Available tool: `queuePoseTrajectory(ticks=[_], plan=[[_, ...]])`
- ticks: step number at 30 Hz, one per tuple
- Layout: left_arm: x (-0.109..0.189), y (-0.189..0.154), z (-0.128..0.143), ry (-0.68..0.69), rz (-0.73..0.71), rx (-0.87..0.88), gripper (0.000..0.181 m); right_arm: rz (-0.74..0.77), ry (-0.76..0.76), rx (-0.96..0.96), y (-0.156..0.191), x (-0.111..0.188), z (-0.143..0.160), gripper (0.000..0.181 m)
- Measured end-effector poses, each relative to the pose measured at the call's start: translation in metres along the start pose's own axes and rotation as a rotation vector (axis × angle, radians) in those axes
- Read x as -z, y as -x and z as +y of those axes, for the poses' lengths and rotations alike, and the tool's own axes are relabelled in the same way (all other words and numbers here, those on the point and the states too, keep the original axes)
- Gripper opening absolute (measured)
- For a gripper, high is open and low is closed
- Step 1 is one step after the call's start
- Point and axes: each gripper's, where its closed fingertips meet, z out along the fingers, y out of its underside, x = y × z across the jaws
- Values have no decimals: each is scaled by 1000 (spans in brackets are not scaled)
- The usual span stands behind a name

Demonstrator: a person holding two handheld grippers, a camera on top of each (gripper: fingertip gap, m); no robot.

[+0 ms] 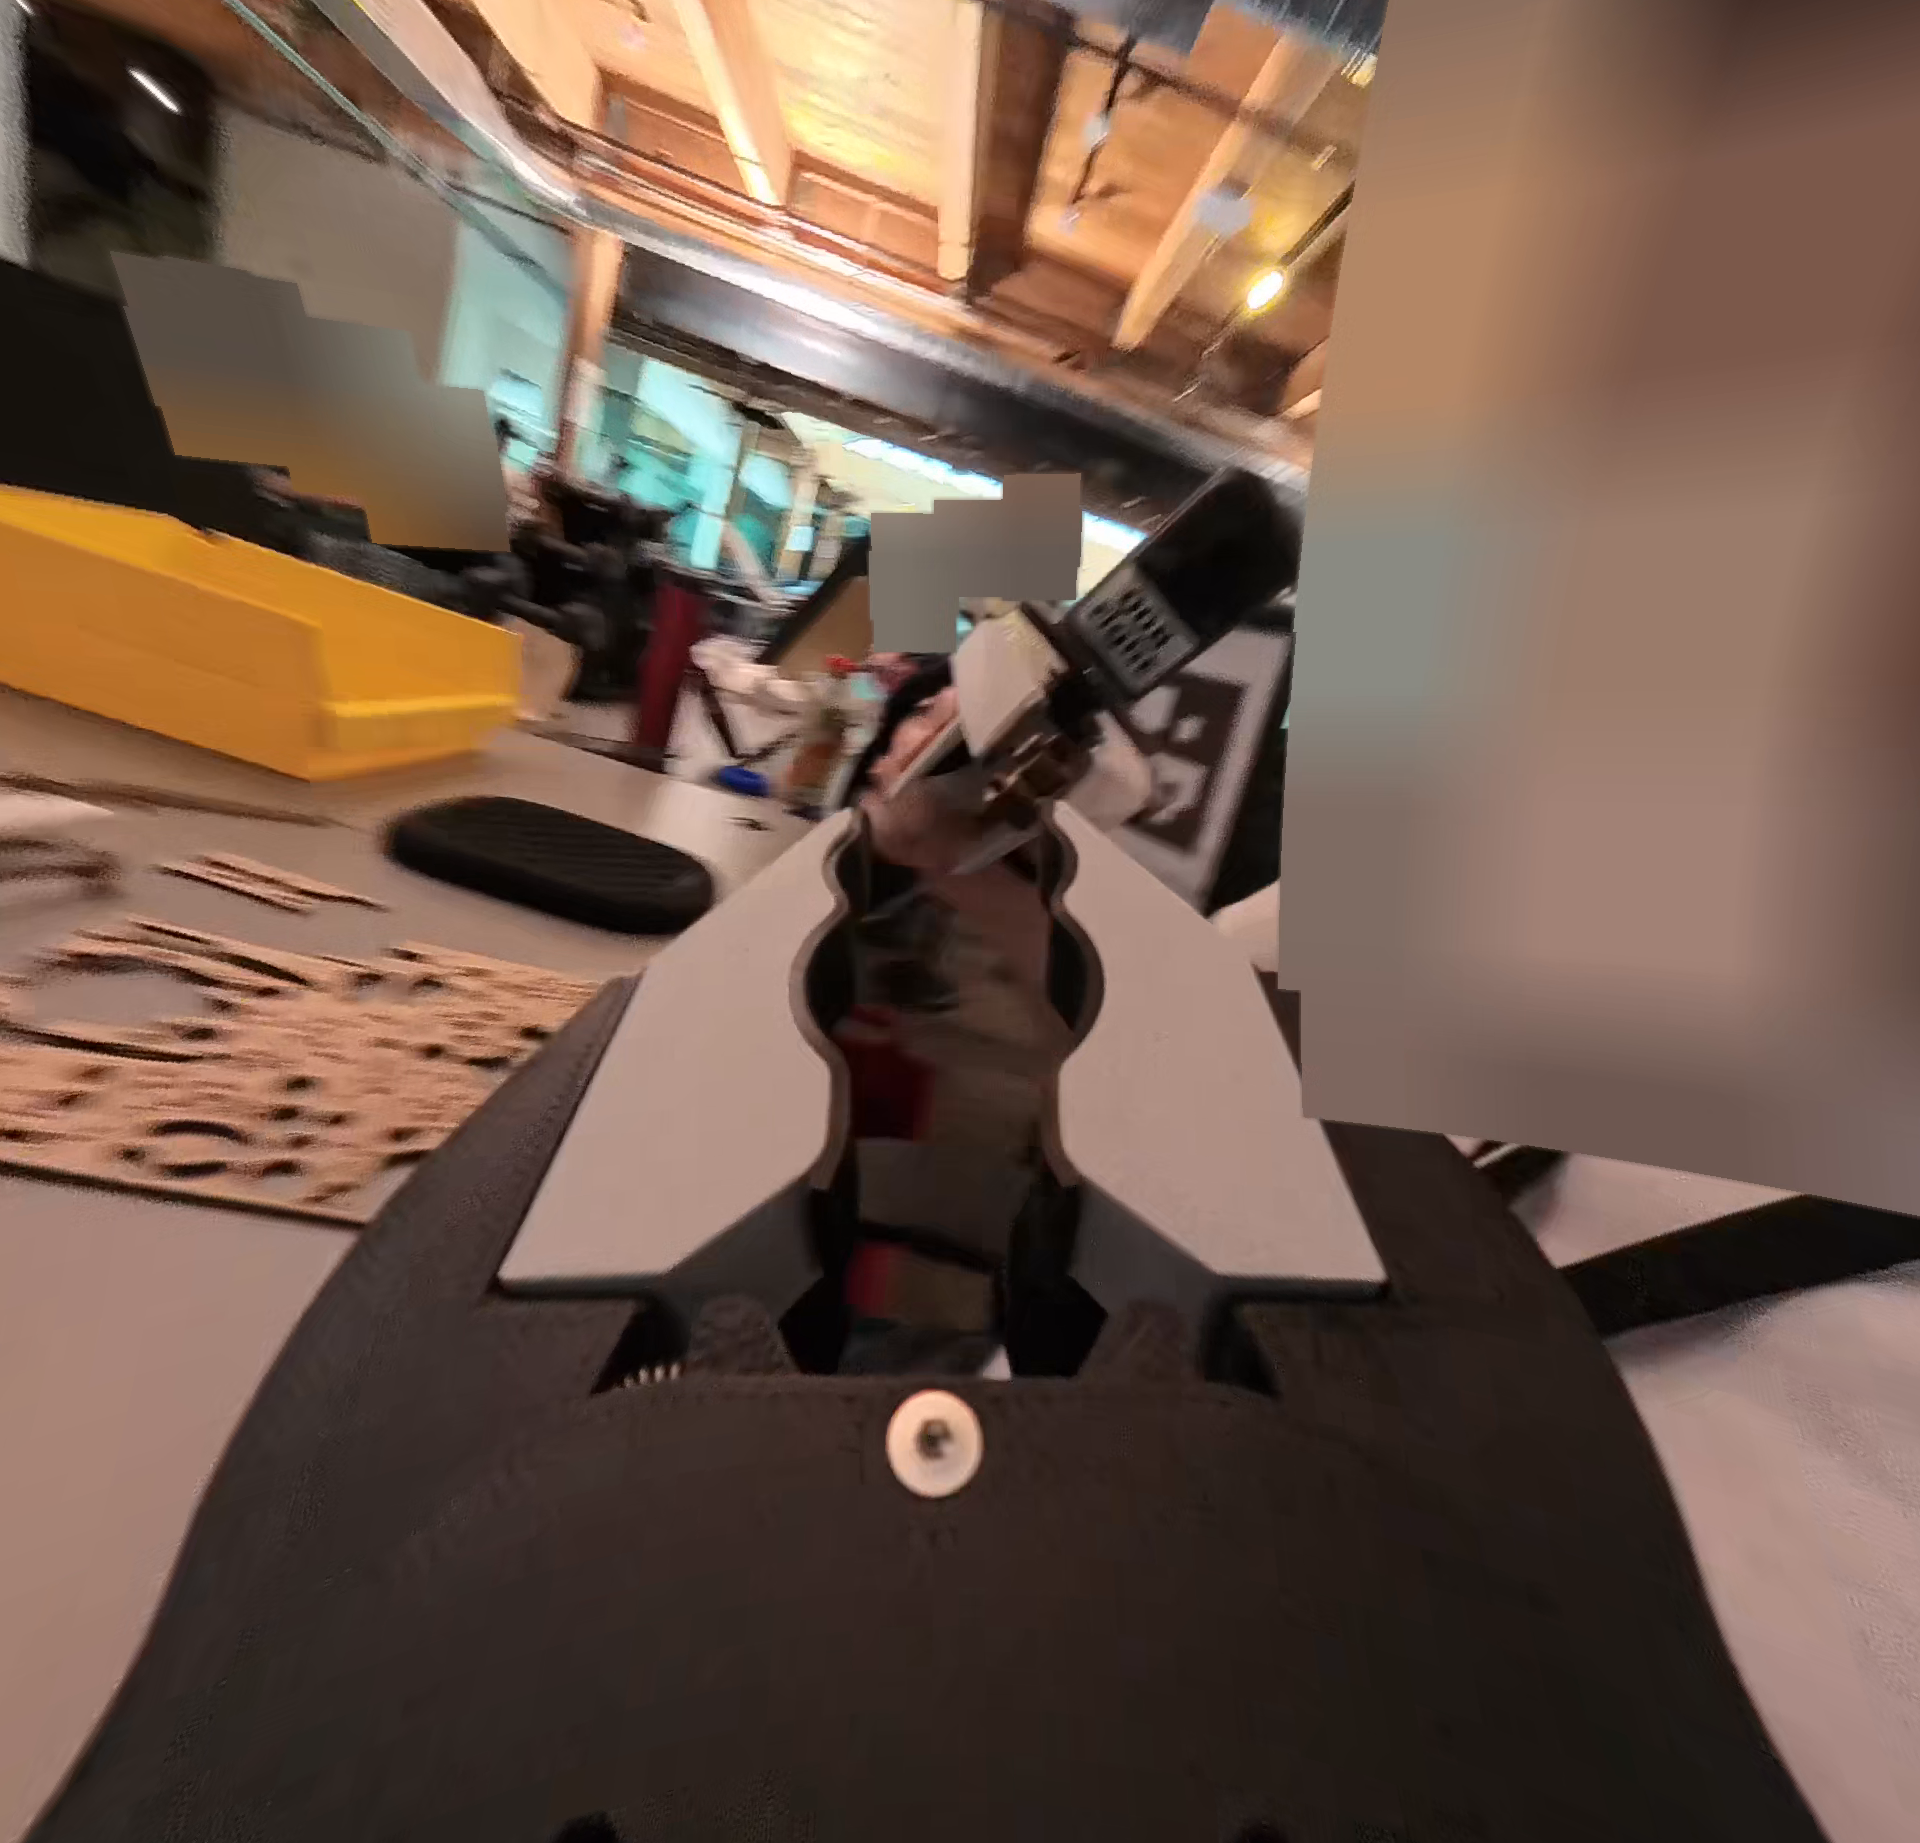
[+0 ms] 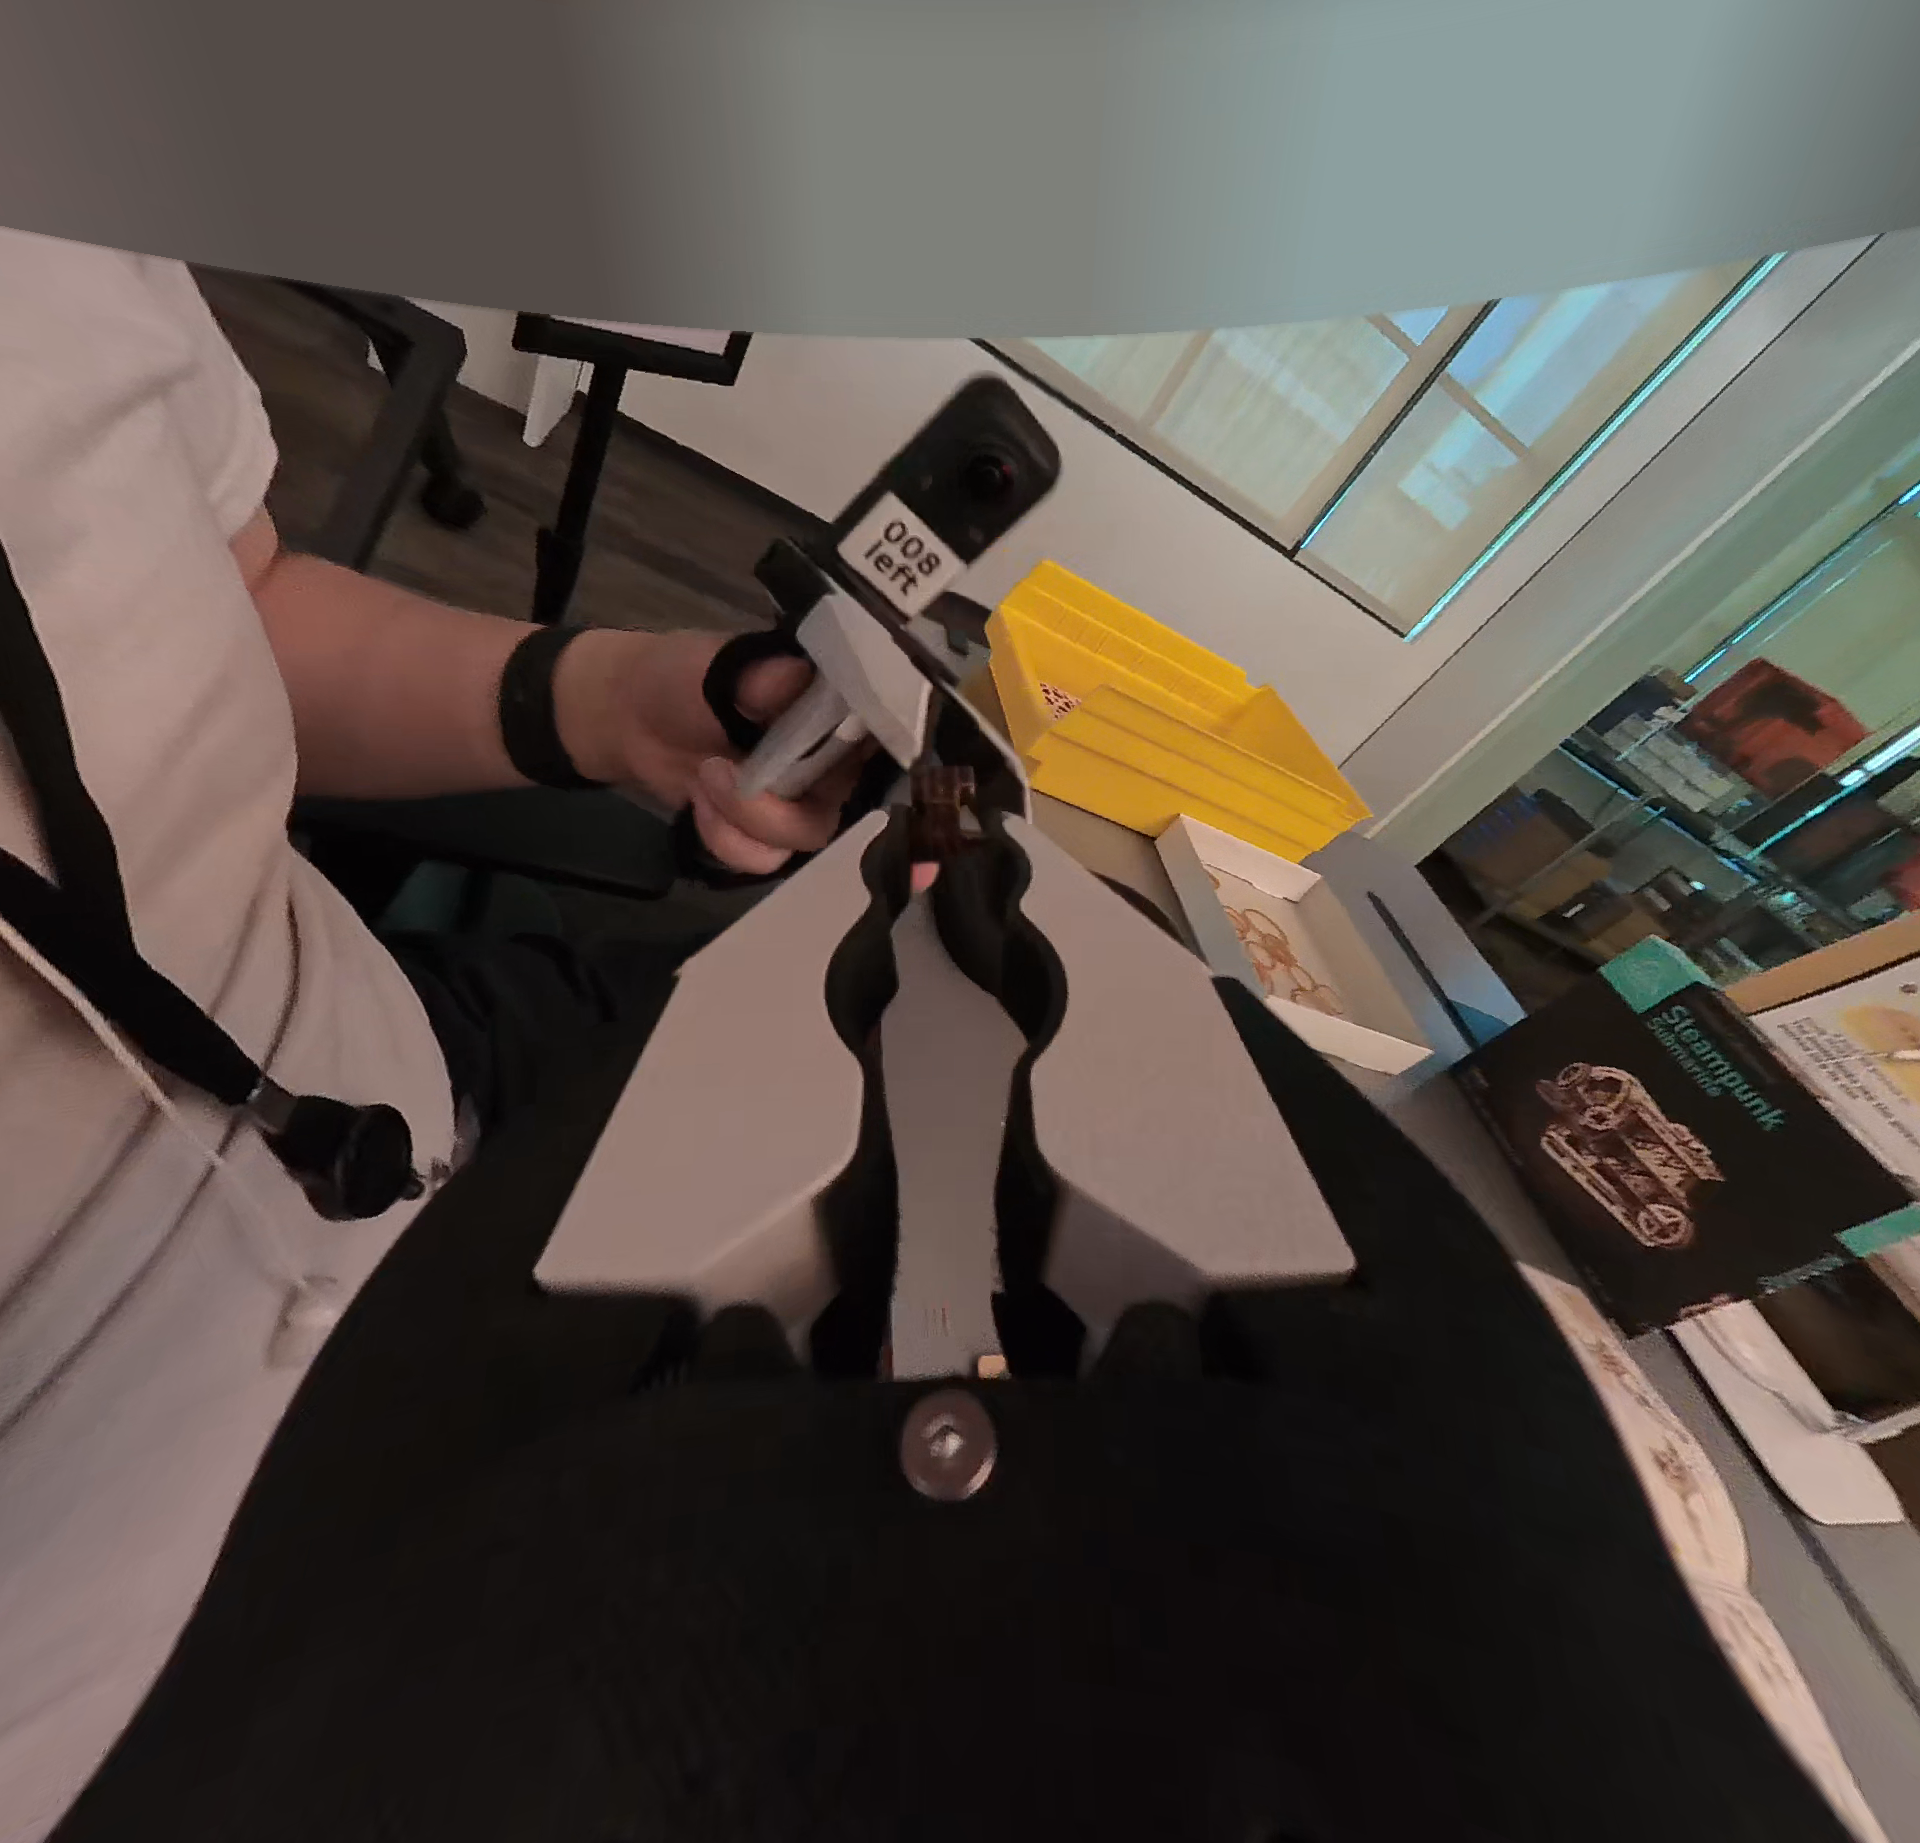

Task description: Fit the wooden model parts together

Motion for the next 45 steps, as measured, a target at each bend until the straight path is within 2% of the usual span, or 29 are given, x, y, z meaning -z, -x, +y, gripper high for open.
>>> queuePoseTrajectory(ticks=[1,4,7,11,15,17,21,23,26,30,34,36,38,45], plan=[[2,1,0,13,-44,-105,30,-9,5,-10,1,0,0,11],[2,-2,0,59,-119,-361,26,-36,-11,-54,4,-1,-1,12],[-1,-9,0,94,-124,-518,18,-42,-37,-100,2,0,-4,13],[-3,-22,7,141,-54,-573,30,-30,-3,-119,3,-1,4,13],[-6,-21,6,169,-112,-702,12,-73,19,-155,10,-3,8,13],[-8,-19,11,212,-129,-764,8,-89,10,-185,10,-3,7,13],[-10,-21,15,247,-113,-764,16,-95,-2,-200,9,-1,7,12],[-10,-18,14,253,-137,-787,8,-98,7,-200,10,-2,8,12],[-10,-17,13,257,-157,-820,7,-94,-6,-204,8,-1,6,12],[-13,-27,3,155,-135,-789,6,-93,-116,-208,5,2,-10,13],[-11,-30,-7,24,-127,-696,5,-14,-220,-215,-7,4,-20,21],[-9,-30,-10,-21,-135,-683,5,-9,-269,-237,-8,7,-23,17],[-9,-31,-10,-35,-134,-677,5,-41,-296,-261,-4,8,-24,8],[-9,-33,-9,-26,-126,-706,5,-43,-330,-270,-2,8,-28,7]])
